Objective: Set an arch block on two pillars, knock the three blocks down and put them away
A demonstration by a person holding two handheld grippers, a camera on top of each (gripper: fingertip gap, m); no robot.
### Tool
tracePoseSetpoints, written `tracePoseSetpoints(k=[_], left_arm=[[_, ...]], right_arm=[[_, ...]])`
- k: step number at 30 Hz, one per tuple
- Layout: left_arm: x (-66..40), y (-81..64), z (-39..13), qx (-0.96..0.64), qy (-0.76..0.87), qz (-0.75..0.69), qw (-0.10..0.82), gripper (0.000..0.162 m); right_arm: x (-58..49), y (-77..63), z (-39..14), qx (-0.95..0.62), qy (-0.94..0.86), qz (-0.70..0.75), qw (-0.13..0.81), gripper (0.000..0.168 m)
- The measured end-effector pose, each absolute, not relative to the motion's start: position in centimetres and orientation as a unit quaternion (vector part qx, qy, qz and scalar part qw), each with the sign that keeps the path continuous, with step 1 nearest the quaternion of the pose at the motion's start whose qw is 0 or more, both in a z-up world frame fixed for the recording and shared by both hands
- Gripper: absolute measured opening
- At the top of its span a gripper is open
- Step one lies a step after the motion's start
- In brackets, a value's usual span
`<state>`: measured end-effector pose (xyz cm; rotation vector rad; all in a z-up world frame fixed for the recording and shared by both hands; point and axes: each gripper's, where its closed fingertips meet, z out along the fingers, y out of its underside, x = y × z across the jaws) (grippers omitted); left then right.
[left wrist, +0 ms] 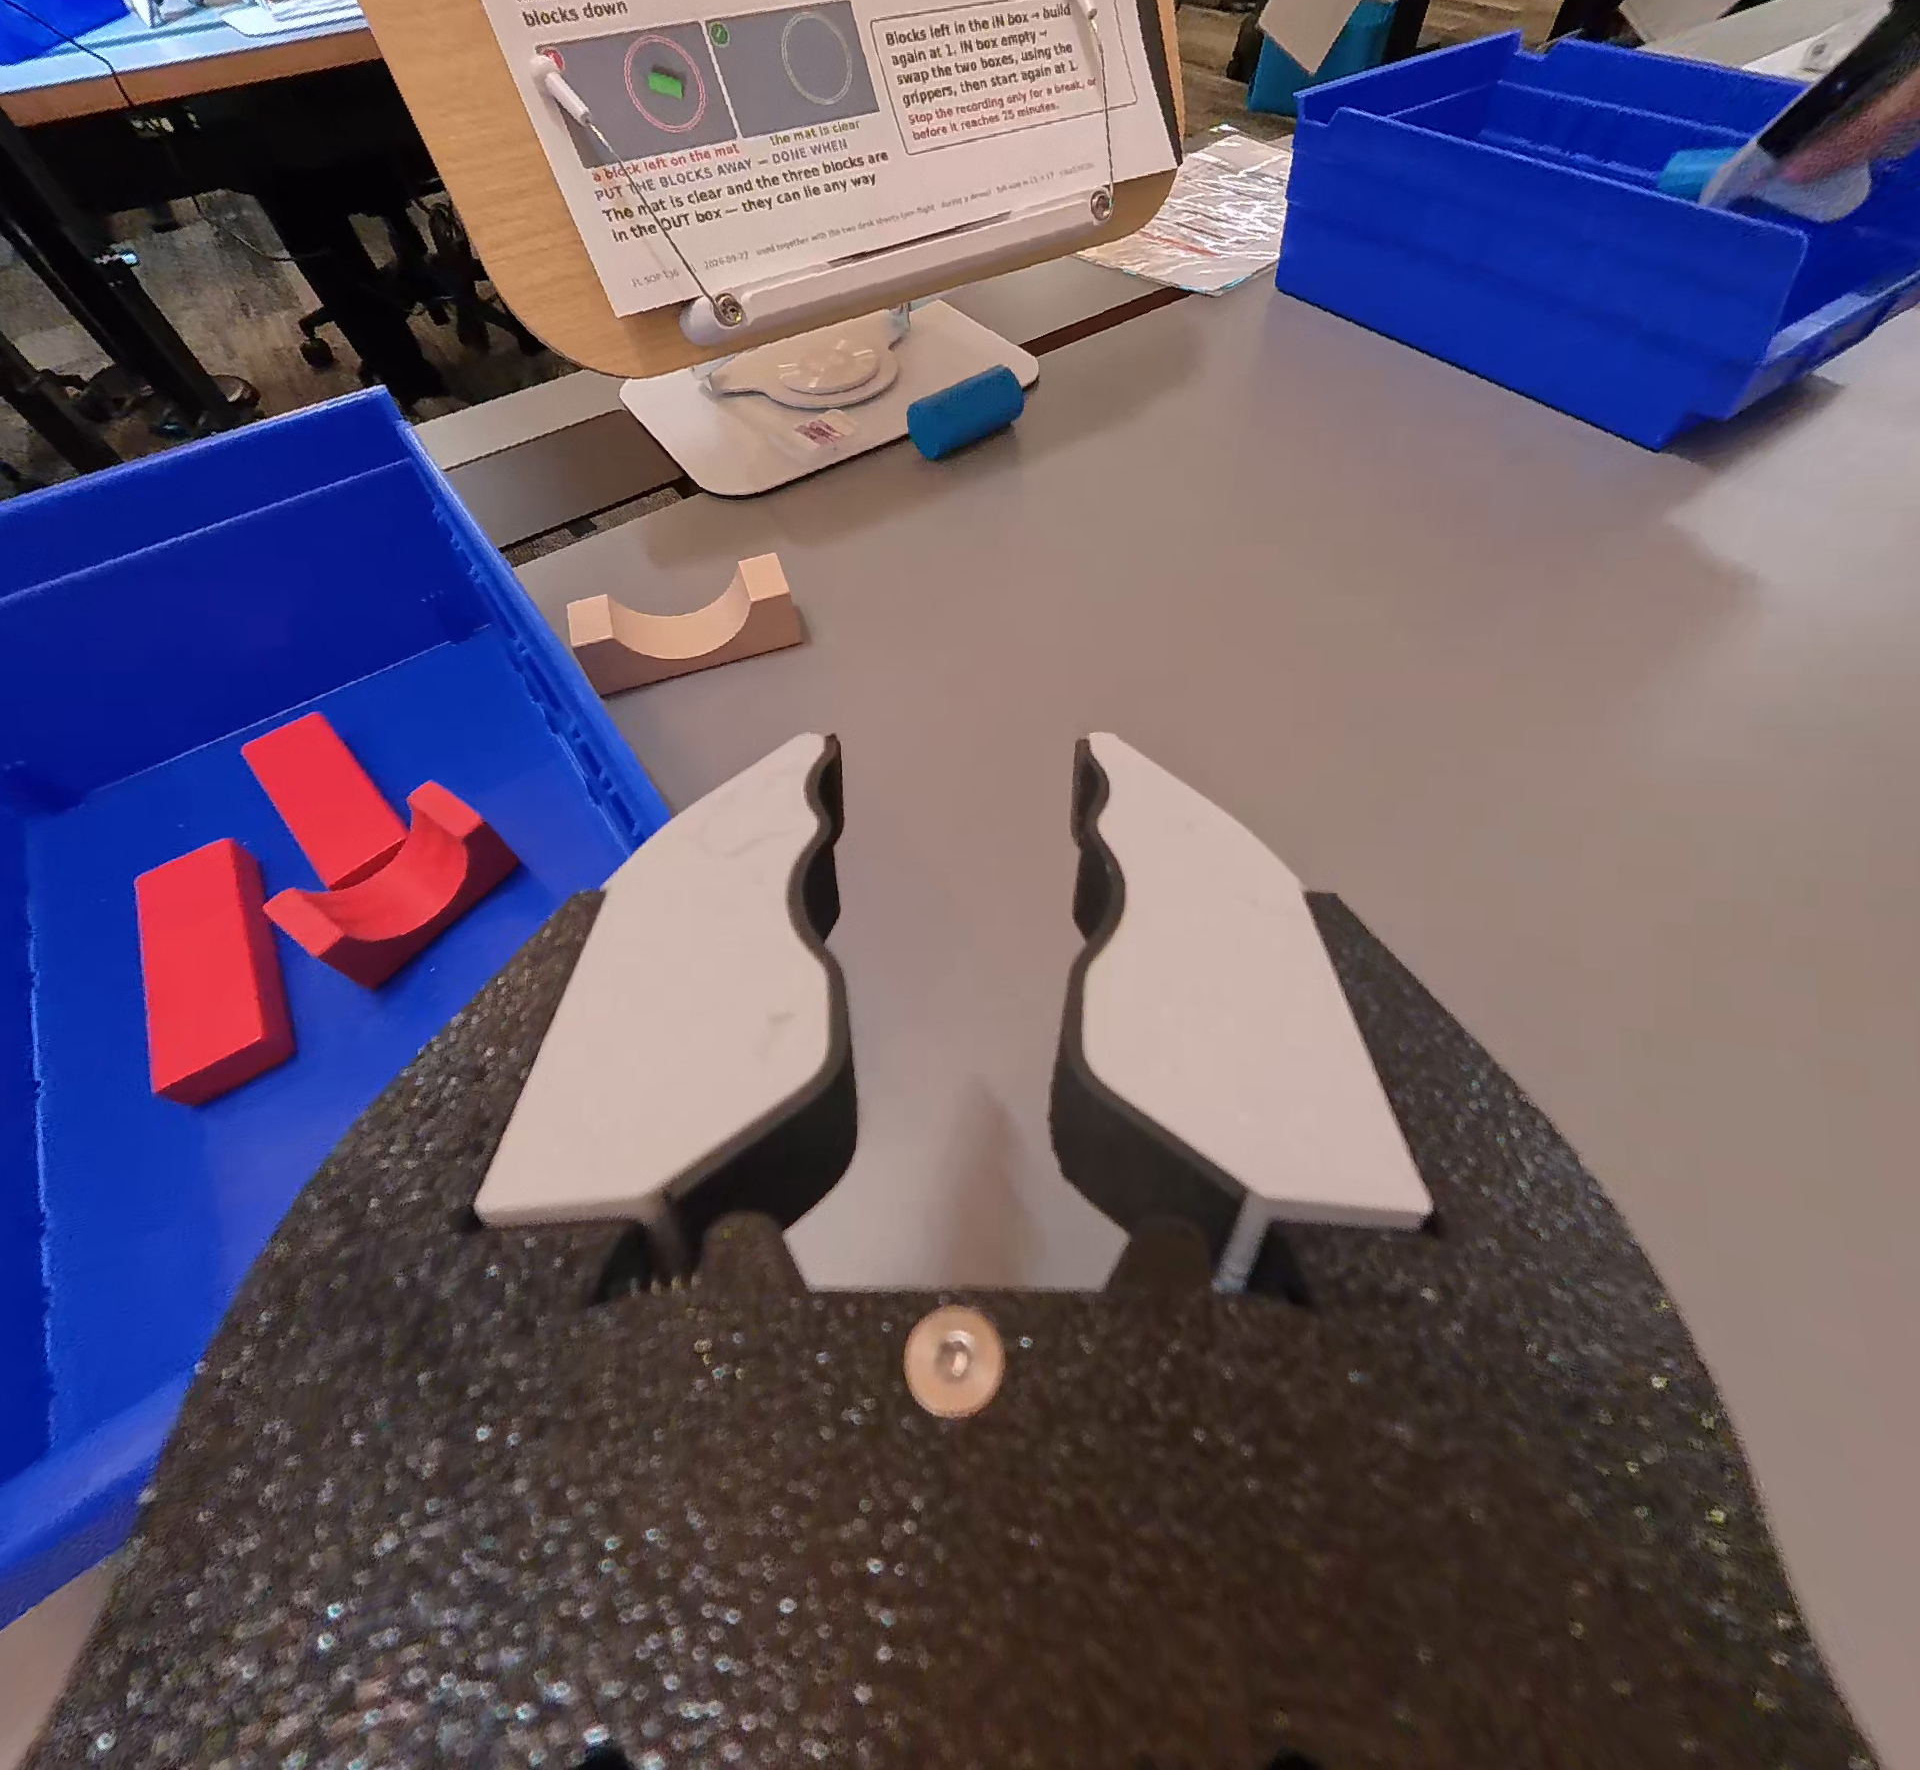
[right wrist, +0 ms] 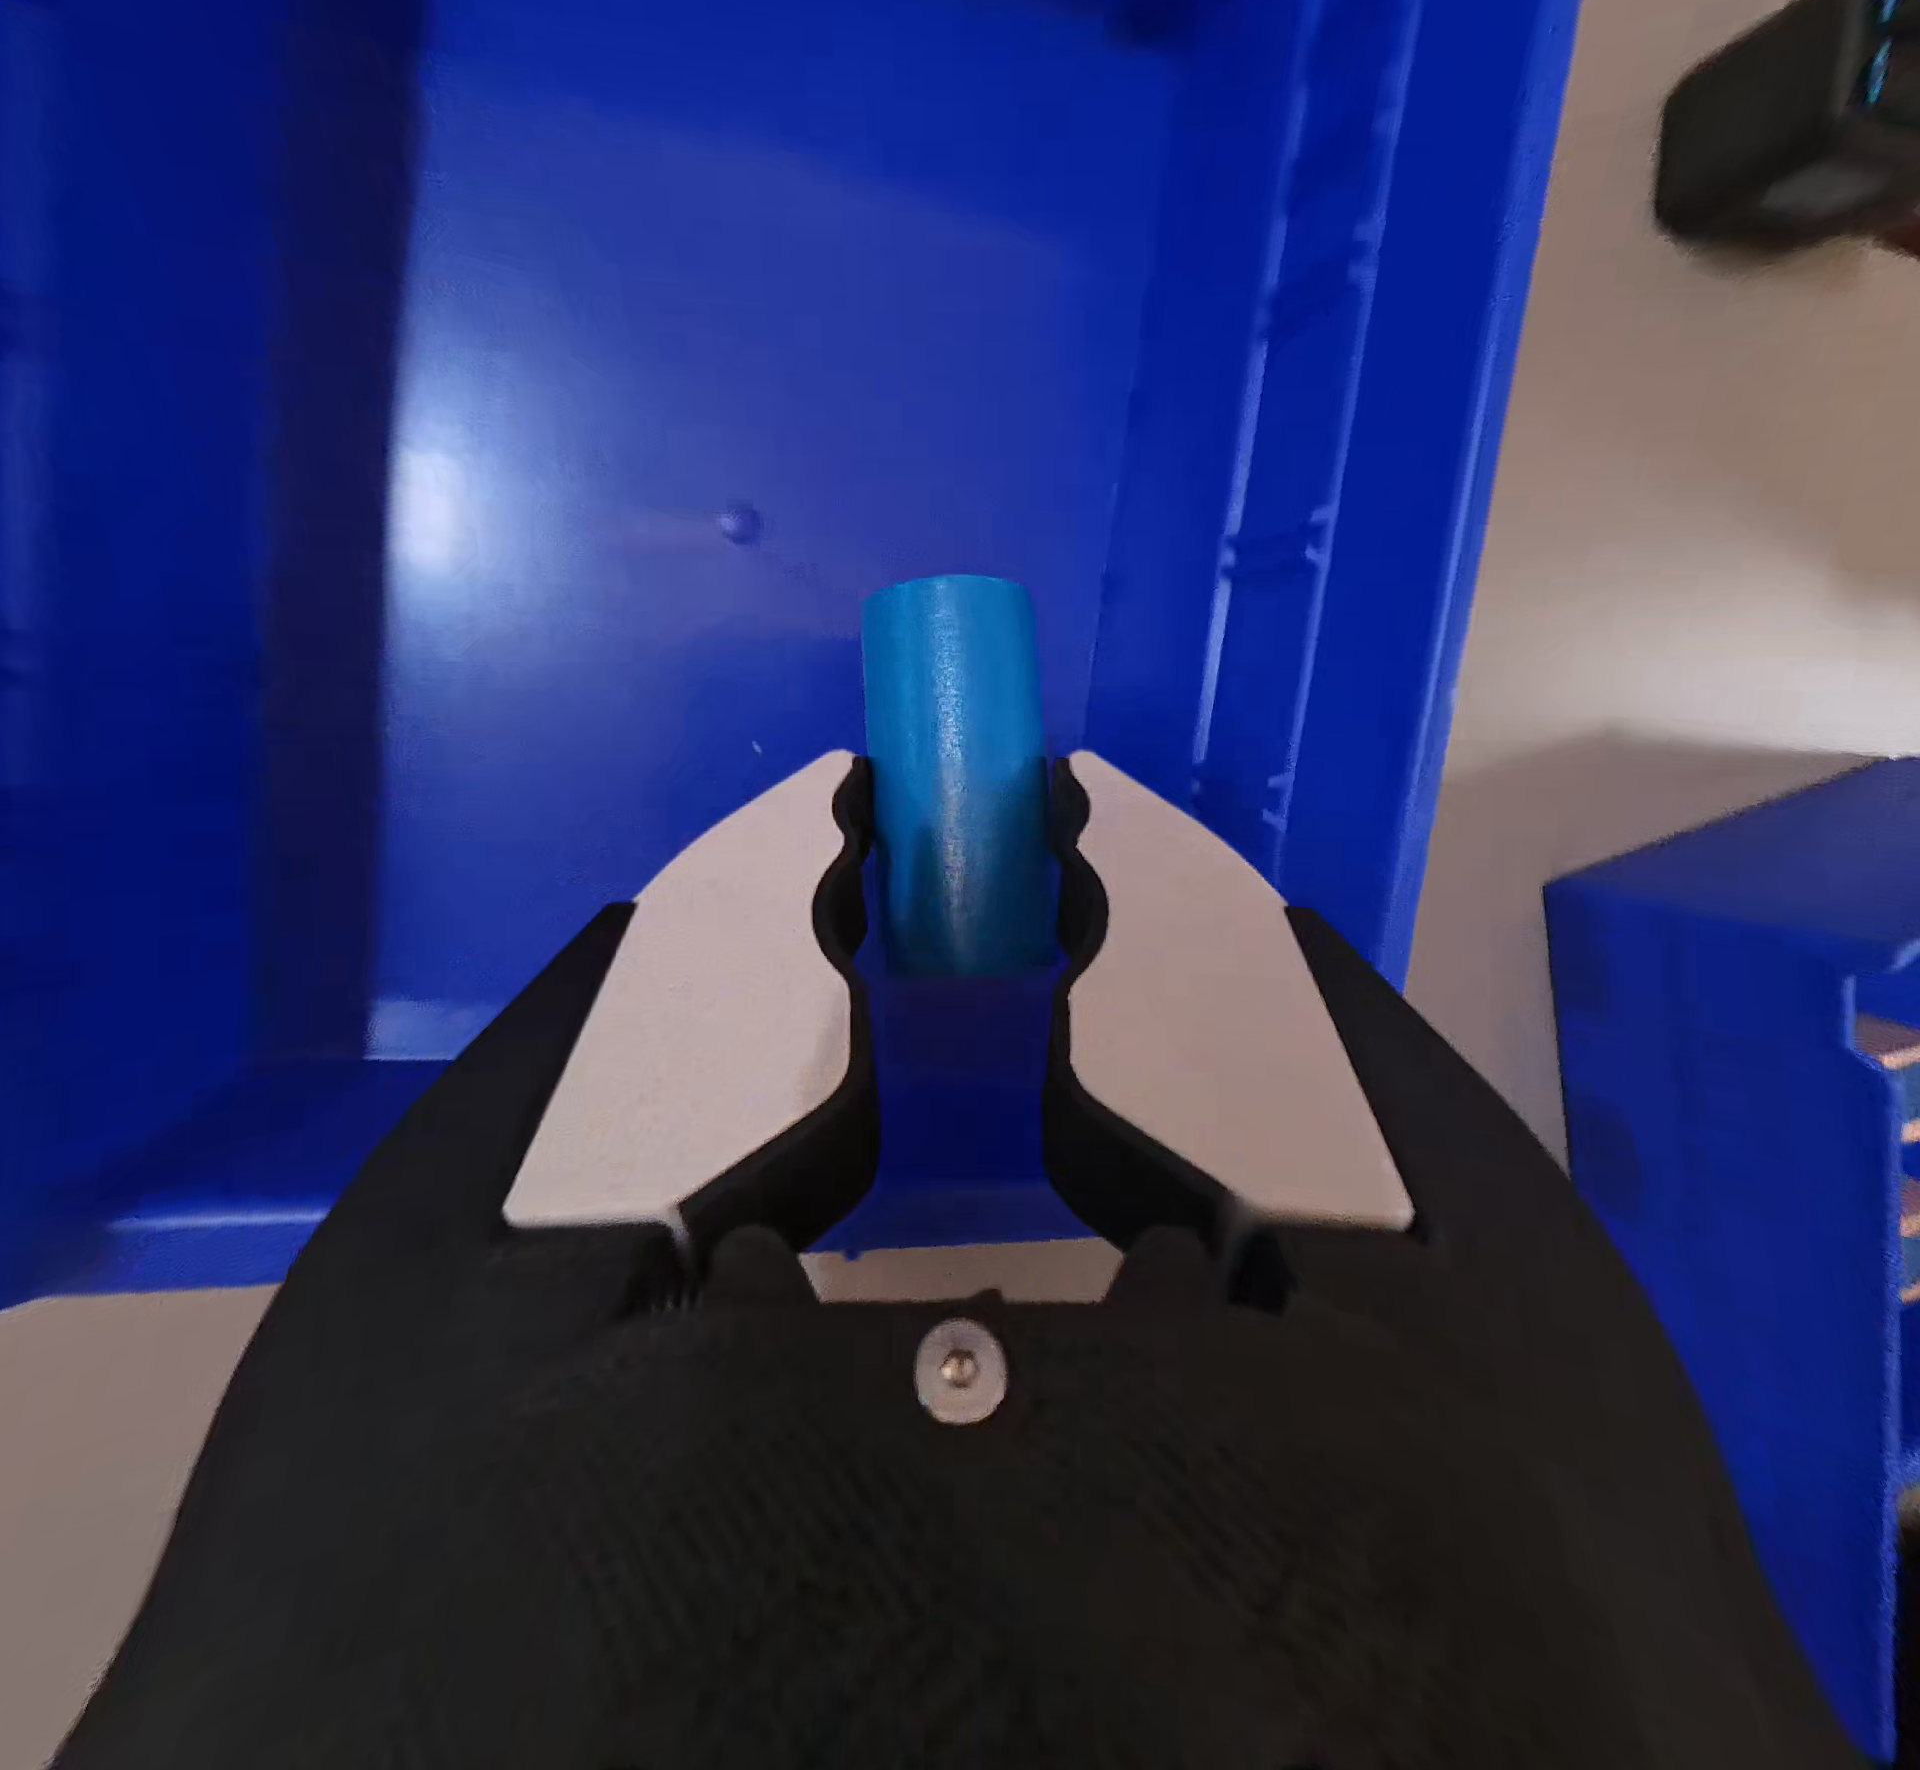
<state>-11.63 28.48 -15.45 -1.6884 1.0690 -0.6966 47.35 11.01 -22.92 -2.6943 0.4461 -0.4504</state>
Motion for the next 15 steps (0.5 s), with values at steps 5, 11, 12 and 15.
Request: tracePoseSetpoints(k=[5,11,12,15], left_arm=[[-11.4,28.5,-15.6,-0.696,0.442,-0.284,0.489,0.042],[-10.7,28.1,-16.0,-0.695,0.450,-0.287,0.482,0.041],[-10.6,28.0,-16.1,-0.696,0.451,-0.286,0.480,0.041],[-10.5,27.8,-16.1,-0.694,0.456,-0.284,0.479,0.041]], right_arm=[[48.2,9.1,-25.5,-0.962,0.156,-0.171,0.145,0.035],[48.1,8.7,-27.2,-0.968,0.154,-0.158,0.118,0.034],[48.1,8.5,-27.5,-0.969,0.155,-0.158,0.111,0.035],[48.3,8.4,-27.8,-0.970,0.141,-0.172,0.098,0.035]])
